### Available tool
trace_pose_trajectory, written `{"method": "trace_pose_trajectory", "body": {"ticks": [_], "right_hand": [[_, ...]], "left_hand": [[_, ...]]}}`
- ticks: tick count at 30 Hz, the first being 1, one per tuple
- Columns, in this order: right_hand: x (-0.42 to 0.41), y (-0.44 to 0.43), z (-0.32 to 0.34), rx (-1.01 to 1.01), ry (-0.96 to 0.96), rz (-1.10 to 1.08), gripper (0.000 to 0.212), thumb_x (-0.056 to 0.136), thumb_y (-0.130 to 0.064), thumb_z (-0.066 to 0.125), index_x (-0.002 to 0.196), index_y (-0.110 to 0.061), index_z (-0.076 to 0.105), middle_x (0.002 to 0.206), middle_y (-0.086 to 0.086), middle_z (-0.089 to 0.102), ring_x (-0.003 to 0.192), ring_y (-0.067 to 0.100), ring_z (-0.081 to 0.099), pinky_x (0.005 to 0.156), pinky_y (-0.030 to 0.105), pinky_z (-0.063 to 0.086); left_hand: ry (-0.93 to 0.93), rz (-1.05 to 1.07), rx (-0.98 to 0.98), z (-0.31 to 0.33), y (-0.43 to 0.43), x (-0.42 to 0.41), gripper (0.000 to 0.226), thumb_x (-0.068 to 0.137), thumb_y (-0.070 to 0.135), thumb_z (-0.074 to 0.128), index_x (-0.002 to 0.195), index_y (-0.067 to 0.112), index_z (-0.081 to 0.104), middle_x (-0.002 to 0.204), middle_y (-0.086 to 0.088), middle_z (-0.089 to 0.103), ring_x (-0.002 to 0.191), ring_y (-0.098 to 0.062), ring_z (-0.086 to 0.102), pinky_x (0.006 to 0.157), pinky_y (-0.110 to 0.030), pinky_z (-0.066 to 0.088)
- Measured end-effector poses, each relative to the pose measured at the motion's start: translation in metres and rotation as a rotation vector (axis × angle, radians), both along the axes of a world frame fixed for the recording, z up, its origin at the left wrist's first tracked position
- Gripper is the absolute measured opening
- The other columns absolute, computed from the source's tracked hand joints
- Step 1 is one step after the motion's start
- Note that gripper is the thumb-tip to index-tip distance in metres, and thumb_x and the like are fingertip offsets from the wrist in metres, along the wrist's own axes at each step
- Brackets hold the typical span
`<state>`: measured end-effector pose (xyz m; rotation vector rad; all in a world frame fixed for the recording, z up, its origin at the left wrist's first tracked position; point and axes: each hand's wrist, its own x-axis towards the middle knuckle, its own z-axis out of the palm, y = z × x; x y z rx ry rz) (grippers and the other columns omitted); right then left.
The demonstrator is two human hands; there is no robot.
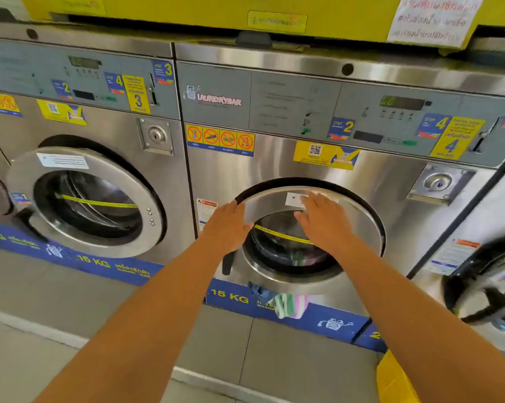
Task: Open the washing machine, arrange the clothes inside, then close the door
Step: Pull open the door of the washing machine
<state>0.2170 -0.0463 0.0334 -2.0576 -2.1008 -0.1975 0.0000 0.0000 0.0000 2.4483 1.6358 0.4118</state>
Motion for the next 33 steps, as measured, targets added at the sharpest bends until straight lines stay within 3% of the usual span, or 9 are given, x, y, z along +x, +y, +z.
{"method": "trace_pose_trajectory", "body": {"ticks": [7, 11, 17, 23, 25, 29, 33], "right_hand": [[-0.011, 0.045, -0.020, 0.023, -0.065, 0.001, 0.054, 0.101, -0.036, 0.038, 0.148, -0.011, 0.030, 0.157, 0.012, 0.028, 0.146, 0.030, 0.024, 0.119, 0.042, 0.024], [-0.026, 0.075, -0.031, -0.024, -0.133, -0.030, 0.058, 0.103, -0.037, 0.031, 0.152, -0.011, 0.020, 0.160, 0.010, 0.022, 0.149, 0.028, 0.016, 0.121, 0.041, 0.019], [-0.035, 0.090, -0.058, 0.041, -0.172, -0.136, 0.059, 0.100, -0.038, 0.037, 0.150, -0.008, 0.028, 0.155, 0.013, 0.034, 0.146, 0.031, 0.024, 0.119, 0.044, 0.024], [-0.052, 0.093, -0.064, 0.118, -0.087, -0.228, 0.058, 0.099, -0.039, 0.039, 0.147, -0.007, 0.036, 0.149, 0.014, 0.042, 0.143, 0.032, 0.030, 0.119, 0.045, 0.025], [-0.055, 0.092, -0.064, 0.153, -0.068, -0.252, 0.053, 0.099, -0.037, 0.039, 0.144, -0.007, 0.041, 0.145, 0.015, 0.047, 0.140, 0.033, 0.035, 0.118, 0.045, 0.027], [-0.059, 0.086, -0.062, 0.238, -0.034, -0.294, 0.041, 0.101, -0.031, 0.031, 0.123, -0.010, 0.059, 0.123, 0.012, 0.059, 0.120, 0.032, 0.050, 0.108, 0.041, 0.037], [-0.061, 0.069, -0.062, 0.244, -0.054, -0.284, 0.035, 0.101, -0.028, 0.028, 0.104, -0.011, 0.059, 0.111, 0.009, 0.059, 0.108, 0.030, 0.050, 0.101, 0.037, 0.038]], "left_hand": [[-0.077, -0.052, -0.063, -0.038, 0.041, -0.003, 0.058, 0.095, 0.038, 0.050, 0.143, 0.012, 0.030, 0.141, -0.014, 0.046, 0.125, -0.032, 0.049, 0.106, -0.043, 0.045], [-0.089, -0.106, -0.066, -0.048, 0.072, -0.004, 0.066, 0.097, 0.039, 0.046, 0.151, 0.013, 0.017, 0.156, -0.015, 0.027, 0.141, -0.033, 0.033, 0.116, -0.042, 0.032], [-0.114, -0.238, -0.002, -0.067, 0.100, 0.003, 0.068, 0.100, 0.041, 0.039, 0.153, 0.010, 0.009, 0.161, -0.011, 0.017, 0.148, -0.027, 0.020, 0.121, -0.037, 0.021], [-0.215, -0.157, 0.018, -0.084, 0.102, 0.007, 0.070, 0.097, 0.044, 0.042, 0.153, 0.014, 0.012, 0.156, -0.008, 0.027, 0.143, -0.025, 0.028, 0.114, -0.034, 0.033], [-0.245, -0.146, 0.055, -0.085, 0.098, 0.008, 0.066, 0.096, 0.042, 0.046, 0.150, 0.012, 0.022, 0.149, -0.009, 0.036, 0.137, -0.025, 0.035, 0.110, -0.033, 0.038], [-0.319, -0.156, 0.142, -0.079, 0.090, 0.004, 0.039, 0.097, 0.036, 0.046, 0.125, 0.010, 0.049, 0.117, -0.009, 0.055, 0.105, -0.023, 0.052, 0.089, -0.033, 0.053], [-0.355, -0.239, 0.215, -0.078, 0.073, -0.009, 0.033, 0.098, 0.034, 0.037, 0.105, 0.010, 0.057, 0.097, -0.008, 0.060, 0.086, -0.021, 0.056, 0.073, -0.029, 0.052]]}}
